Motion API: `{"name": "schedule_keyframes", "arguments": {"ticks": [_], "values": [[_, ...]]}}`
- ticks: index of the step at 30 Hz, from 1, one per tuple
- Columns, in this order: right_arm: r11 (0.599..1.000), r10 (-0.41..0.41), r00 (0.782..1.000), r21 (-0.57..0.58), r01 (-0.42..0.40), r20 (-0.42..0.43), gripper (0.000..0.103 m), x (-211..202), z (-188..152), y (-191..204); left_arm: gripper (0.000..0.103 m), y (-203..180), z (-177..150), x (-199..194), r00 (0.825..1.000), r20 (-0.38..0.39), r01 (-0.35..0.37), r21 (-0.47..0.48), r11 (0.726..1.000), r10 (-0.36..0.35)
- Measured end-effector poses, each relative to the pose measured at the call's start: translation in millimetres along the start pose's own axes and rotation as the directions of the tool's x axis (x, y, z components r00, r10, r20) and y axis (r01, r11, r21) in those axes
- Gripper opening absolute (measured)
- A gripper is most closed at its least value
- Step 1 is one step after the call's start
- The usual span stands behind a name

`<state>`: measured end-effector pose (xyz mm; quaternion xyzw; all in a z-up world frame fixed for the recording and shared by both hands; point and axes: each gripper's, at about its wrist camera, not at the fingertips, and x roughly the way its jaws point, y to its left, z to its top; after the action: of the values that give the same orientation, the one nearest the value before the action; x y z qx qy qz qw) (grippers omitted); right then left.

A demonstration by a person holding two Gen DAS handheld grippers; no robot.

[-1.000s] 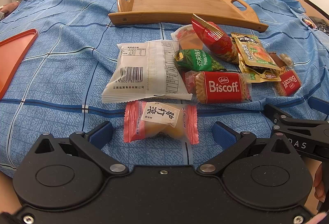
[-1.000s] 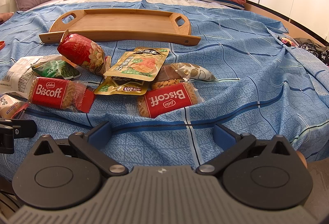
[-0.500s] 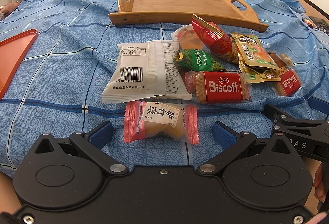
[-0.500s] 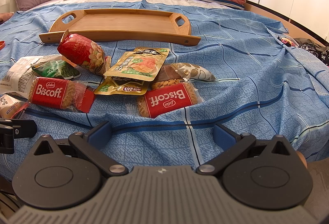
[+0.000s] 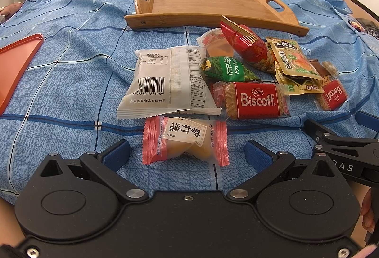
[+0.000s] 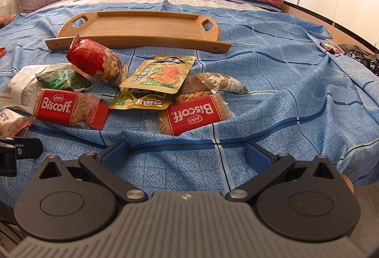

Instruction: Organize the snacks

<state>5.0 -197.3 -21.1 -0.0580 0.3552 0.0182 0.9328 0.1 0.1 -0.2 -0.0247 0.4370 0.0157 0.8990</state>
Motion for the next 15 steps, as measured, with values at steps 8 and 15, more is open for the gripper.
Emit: {"name": "schedule_keyframes", "arguments": {"ticks": [8, 15], "values": [[1.000, -0.001, 1.000, -0.006, 0.001, 0.024, 0.103, -3.9, -4.7, 0.8, 0.103, 0.2, -0.9, 0.2, 1.000, 0.014, -0.006, -0.018, 1.000, 0.007], [1.000, 0.003, 0.999, -0.003, -0.003, 0.050, 0.103, -4.0, -8.7, -0.6, 0.103, 0.0, -4.2, 0.8, 0.998, 0.065, 0.000, 0.030, 1.000, -0.002]]}}
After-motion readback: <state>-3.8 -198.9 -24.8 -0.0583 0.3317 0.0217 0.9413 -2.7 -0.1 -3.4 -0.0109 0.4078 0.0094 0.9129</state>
